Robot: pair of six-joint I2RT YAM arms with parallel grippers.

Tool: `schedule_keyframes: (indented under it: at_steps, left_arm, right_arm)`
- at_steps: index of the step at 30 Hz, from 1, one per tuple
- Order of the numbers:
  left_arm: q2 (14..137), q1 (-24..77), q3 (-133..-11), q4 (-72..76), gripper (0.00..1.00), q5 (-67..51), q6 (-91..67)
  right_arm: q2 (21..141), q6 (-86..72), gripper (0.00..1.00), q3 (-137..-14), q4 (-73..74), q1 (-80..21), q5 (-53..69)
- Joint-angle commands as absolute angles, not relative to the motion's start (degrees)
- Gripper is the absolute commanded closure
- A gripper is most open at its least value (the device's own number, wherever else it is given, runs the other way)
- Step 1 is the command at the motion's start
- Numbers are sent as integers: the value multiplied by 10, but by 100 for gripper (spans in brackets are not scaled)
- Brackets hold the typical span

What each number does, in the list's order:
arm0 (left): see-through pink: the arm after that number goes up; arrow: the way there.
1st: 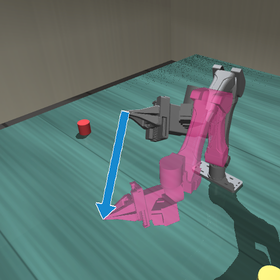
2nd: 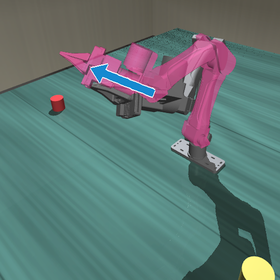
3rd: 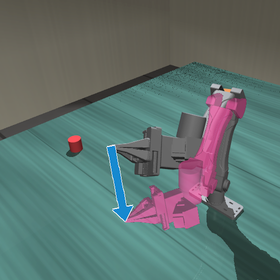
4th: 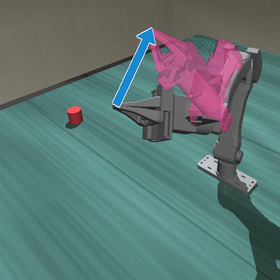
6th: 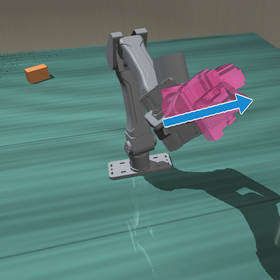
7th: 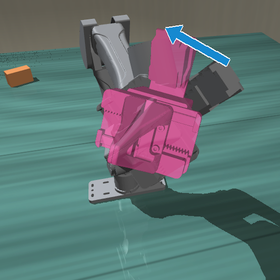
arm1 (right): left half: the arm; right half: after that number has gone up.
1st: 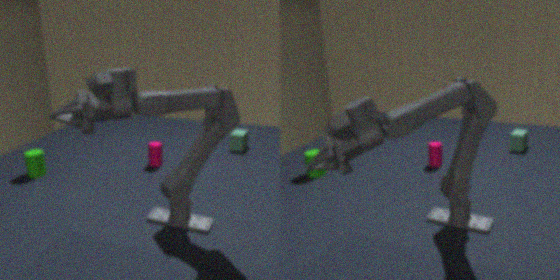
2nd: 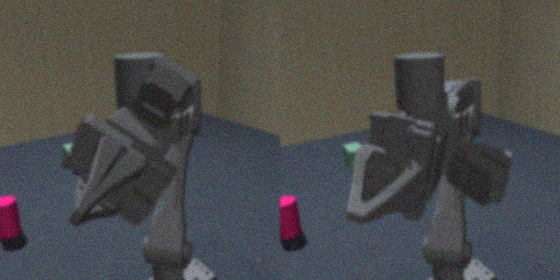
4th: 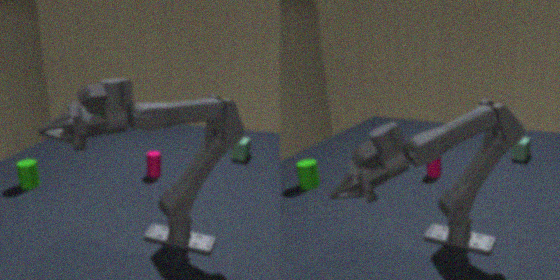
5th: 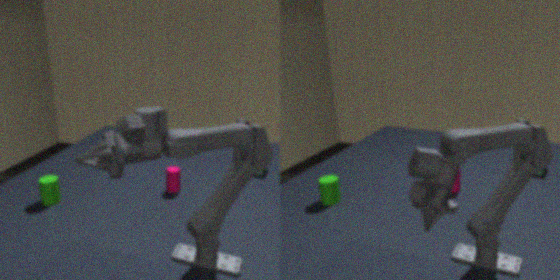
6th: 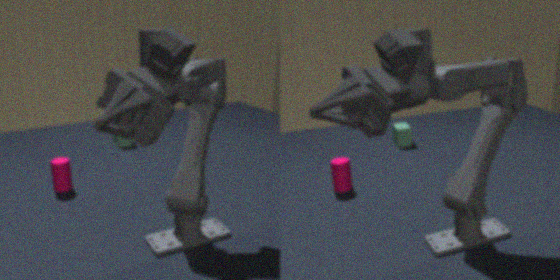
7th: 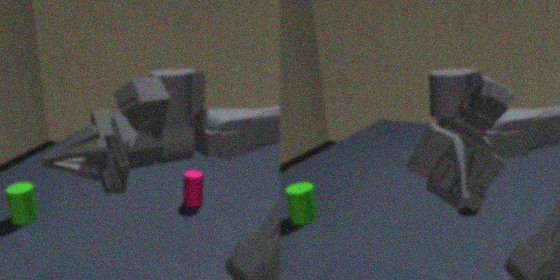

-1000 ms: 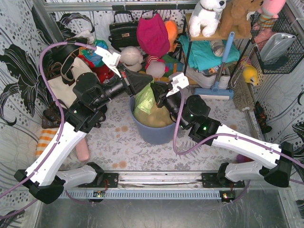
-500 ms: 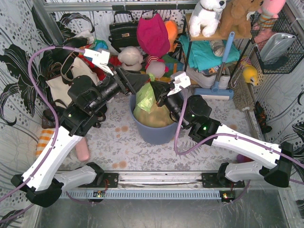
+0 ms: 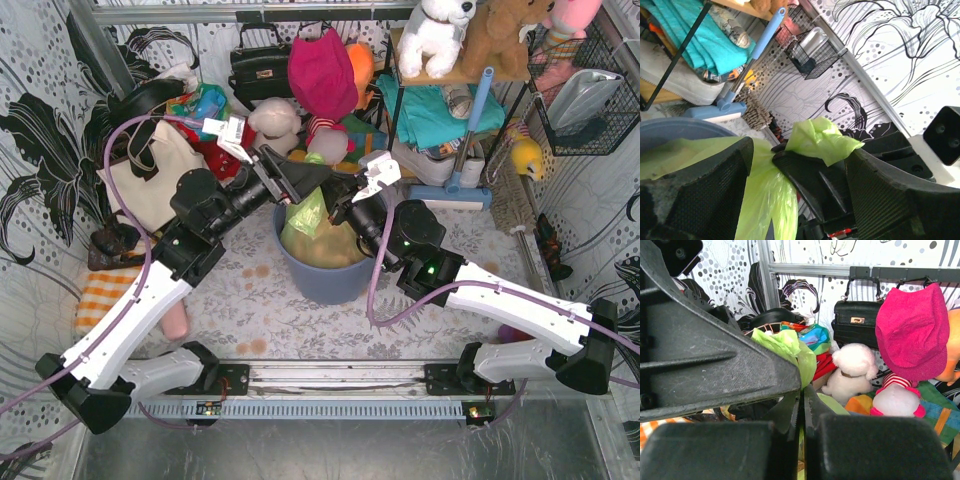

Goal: Tie the trash bag

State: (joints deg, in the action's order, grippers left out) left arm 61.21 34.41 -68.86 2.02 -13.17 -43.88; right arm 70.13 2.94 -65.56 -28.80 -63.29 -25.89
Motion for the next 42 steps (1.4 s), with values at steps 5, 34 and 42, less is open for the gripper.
schedule_keyframes:
  at_steps: [5, 34, 42]
  left_arm:
    - [645, 344, -733, 67, 27, -124, -411]
    - [682, 338, -785, 33, 100, -122, -342]
    - [685, 329, -783, 36, 100, -134, -348]
  right_arm:
    - [699, 16, 100, -658, -324, -630, -242]
    - [611, -50, 50, -673, -121, -630, -186]
    - [610, -373, 47, -708, 14, -630, -217]
